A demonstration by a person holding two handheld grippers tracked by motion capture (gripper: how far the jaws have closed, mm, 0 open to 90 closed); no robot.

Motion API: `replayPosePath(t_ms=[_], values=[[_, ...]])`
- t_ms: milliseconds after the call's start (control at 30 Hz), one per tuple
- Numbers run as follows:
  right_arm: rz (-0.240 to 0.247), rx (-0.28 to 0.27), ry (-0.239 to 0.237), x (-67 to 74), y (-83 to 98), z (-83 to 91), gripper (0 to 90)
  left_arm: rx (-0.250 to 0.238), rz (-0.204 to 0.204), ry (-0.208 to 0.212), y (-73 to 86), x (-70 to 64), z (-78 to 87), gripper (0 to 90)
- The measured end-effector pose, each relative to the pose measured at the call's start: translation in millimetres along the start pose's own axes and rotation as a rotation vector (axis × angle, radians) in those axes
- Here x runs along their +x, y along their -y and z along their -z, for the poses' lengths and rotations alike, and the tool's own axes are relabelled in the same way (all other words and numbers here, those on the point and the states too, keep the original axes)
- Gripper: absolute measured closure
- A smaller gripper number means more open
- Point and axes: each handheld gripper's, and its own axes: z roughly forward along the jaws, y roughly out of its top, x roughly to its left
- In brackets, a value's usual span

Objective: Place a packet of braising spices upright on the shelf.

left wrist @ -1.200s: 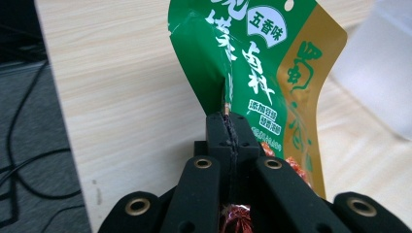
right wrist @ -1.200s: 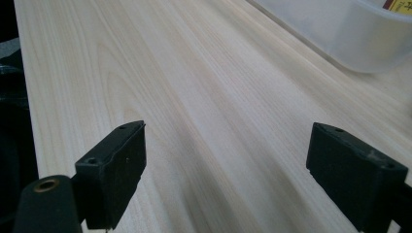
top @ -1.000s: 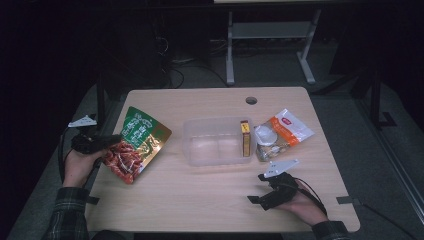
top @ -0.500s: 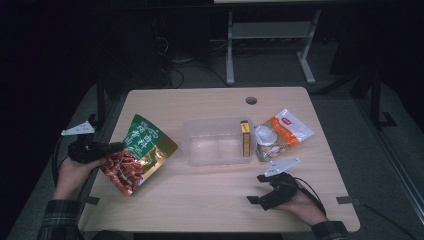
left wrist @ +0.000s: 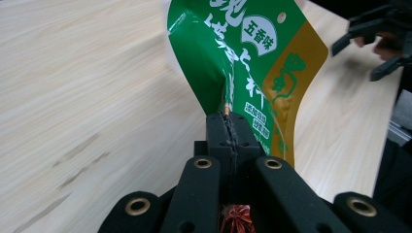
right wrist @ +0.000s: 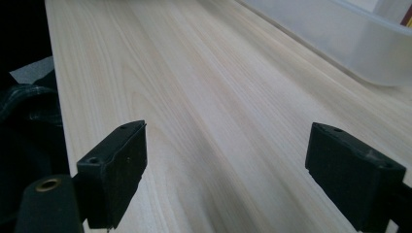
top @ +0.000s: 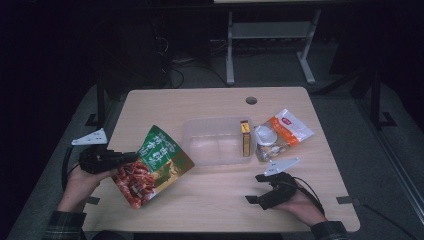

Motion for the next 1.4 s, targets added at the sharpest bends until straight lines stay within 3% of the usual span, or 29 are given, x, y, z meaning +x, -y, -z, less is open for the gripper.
replayPosePath(t_ms=[300,867,1233,1400], values=[[0.003,-0.045,-0.033,4.4,-6.8,4.2,14.7,0.023,-0.069,0.081,-18.5,-31.4,-32.4,90.0],[0.056,-0.141,-0.101,19.3,-39.7,3.6,17.2,0.084,-0.146,0.183,-38.0,-66.8,-90.1,90.0],[0.071,-0.15,-0.134,13.1,-55.5,-10.6,33.1,0.082,-0.171,0.209,-46.6,-77.4,-105.4,90.0],[0.064,-0.149,-0.167,11.8,-60.0,-16.6,47.6,0.073,-0.172,0.223,-46.8,-80.3,-106.9,90.0]])
